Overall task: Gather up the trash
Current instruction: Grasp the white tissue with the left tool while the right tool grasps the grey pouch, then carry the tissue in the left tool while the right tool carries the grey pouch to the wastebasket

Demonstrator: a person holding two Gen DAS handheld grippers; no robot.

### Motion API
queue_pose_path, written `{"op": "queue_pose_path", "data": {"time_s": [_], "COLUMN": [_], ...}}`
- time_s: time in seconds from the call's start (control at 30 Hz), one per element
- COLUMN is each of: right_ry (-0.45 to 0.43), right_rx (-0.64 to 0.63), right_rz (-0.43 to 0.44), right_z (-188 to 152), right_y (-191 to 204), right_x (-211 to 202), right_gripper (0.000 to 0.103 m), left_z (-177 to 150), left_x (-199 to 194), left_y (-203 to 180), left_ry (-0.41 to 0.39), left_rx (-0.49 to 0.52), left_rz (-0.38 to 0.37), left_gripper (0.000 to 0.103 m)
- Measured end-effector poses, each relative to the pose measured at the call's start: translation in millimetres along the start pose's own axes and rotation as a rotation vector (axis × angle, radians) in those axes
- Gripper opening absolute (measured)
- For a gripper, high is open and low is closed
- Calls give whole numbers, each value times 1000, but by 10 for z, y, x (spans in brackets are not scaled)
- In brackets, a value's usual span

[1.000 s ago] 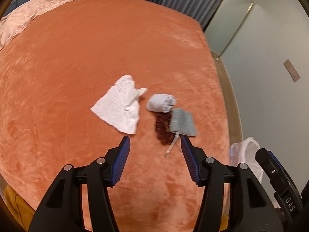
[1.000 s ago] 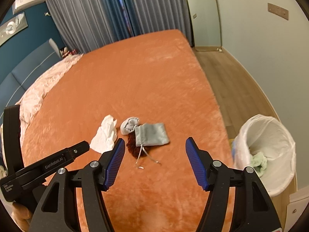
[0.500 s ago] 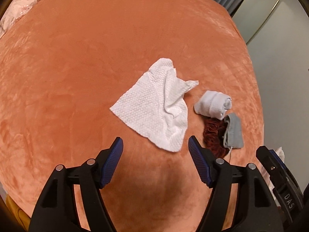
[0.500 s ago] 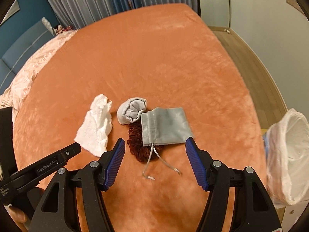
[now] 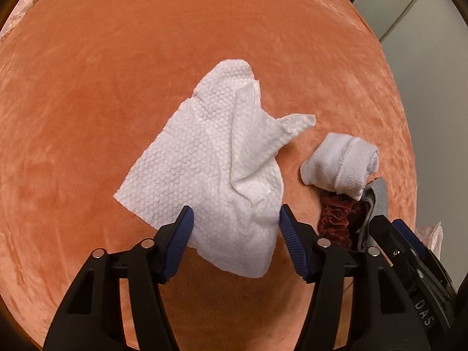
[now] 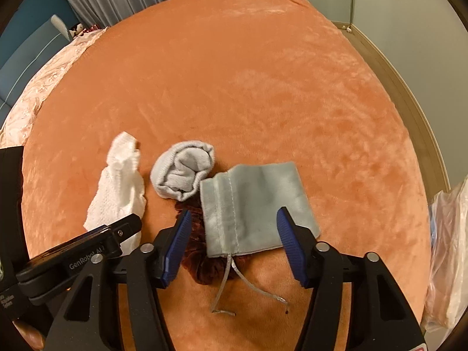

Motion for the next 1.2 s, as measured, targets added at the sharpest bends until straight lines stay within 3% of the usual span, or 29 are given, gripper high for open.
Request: {"op": "queue_pose_path", "data": {"time_s": [0.03,0.1,0.13,0.2,0.23,0.3,0.6,1.0,1.2], "right_ry": [6,19,25,35,35,28,-78,-335,-445], "right_rx": [5,14,20,25,27,31,81,106,138], "right_rz": [-3,0,6,17,16,20,59,88,86], "right_z": [-16,-58,-79,-123,-145,-184,-175,-14,-30], "right_y": [-13,-42,-56,-65,-77,-91,-290,-779,-1194], "right_x": [20,57,64,66,47,-5,-653,-2152,-2819], "right_gripper": [49,38,33,17,16,12,7,7,7], "left_z": [-3,-12,-14,-38,-57,-76,-216,-519,-759], "left_x": [-5,-13,-15,-35,-60,-123,-734,-1917,-2298], "left_y": [2,4,-6,-18,-37,-53,-445,-1681,-2404], "left_ry": [-3,-3,-4,-3,-2,-16,-97,-263,-321], "left_rx": [-1,-3,-2,2,8,8,43,210,322], "left_rz": [-5,-12,-15,-22,-25,-6,-51,-155,-205], "left_gripper": [47,29,25,6,4,3,2,2,2]}}
Point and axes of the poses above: each gripper's, at about its wrist camera, not at the fingertips, and x roughly the way its jaws point, y to its left, z to its top, the point moved 10 cm from there along x, roughly the way its jaws point, and after that the axes turned 2 degrees about y, right-handed, at the moved point
